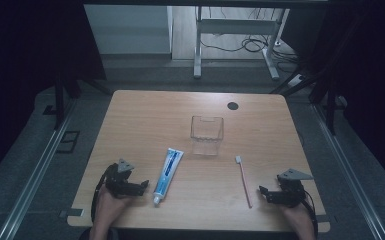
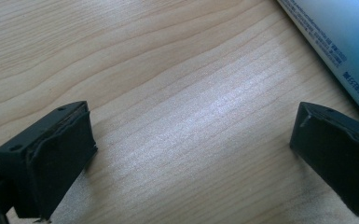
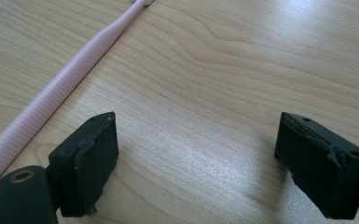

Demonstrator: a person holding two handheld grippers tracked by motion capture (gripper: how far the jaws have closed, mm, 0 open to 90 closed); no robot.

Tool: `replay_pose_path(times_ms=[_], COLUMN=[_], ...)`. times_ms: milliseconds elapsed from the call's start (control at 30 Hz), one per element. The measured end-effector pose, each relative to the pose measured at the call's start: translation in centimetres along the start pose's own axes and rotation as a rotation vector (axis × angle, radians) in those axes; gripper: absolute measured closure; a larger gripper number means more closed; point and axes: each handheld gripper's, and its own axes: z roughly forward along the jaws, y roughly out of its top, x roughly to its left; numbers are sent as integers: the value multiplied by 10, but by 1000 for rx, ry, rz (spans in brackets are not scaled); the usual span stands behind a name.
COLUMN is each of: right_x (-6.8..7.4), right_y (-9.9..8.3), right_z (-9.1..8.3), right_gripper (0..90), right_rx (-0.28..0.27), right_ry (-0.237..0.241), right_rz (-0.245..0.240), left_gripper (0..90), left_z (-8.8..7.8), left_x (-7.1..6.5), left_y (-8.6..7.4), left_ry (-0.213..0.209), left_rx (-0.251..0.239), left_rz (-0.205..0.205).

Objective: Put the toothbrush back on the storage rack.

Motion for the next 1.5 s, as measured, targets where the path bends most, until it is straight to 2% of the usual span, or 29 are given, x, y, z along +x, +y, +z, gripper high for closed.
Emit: replay_pose_path(times_ms=[500, 667, 767, 833, 867, 1033, 1367, 1500], right_x=[1, 0, 0, 0, 1, 3, 10, 15], right_y=[-1, -2, -1, -1, 0, 1, 5, 7], right_z=[-2, -5, -8, -9, -11, -12, -16, -18], right_gripper=[170, 253, 327, 352, 383, 383, 276, 276], right_rx=[-5, -9, -2, 1, 7, 11, 13, -11], right_ry=[2, 7, 31, 34, 51, 40, 27, 32], right_rz=[3, 9, 30, 32, 27, 19, 6, -8], left_gripper=[0, 0, 0, 0, 0, 0, 0, 0], left_z=[0, 0, 0, 0, 0, 0, 0, 0], left_x=[0, 0, 0, 0, 0, 0, 0, 0], left_y=[0, 0, 0, 0, 0, 0, 0, 0], left_ry=[1, 1, 1, 1, 1, 1, 1, 1], left_rx=[0, 0, 0, 0, 0, 0, 0, 0], left_rz=[0, 0, 0, 0, 0, 0, 0, 0])
